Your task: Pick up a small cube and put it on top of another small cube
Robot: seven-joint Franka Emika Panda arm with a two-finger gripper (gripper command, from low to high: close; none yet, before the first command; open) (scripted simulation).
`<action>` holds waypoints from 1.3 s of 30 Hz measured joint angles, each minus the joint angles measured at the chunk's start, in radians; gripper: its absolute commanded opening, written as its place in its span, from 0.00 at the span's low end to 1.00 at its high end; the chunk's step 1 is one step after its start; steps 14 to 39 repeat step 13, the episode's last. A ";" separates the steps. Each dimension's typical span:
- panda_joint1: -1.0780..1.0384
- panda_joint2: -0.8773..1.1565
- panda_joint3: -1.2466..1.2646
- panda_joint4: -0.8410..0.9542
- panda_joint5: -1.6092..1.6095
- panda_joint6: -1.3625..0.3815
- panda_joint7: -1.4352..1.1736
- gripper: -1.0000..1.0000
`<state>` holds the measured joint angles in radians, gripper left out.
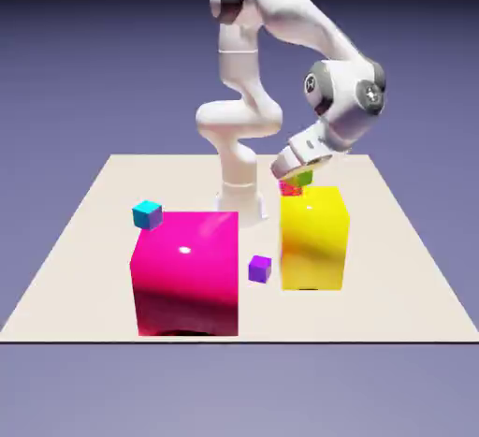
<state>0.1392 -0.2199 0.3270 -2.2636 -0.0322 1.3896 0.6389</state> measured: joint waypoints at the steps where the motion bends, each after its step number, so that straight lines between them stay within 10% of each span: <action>1: 0.002 -0.036 0.005 -0.017 0.024 -0.021 0.010 0.00; 10: 0.014 -0.151 0.016 -0.232 0.087 0.079 0.023 0.00; 11: 0.015 -0.154 0.016 -0.246 0.088 0.090 0.022 1.00; 39: 0.015 -0.154 0.016 -0.246 0.086 0.090 0.022 1.00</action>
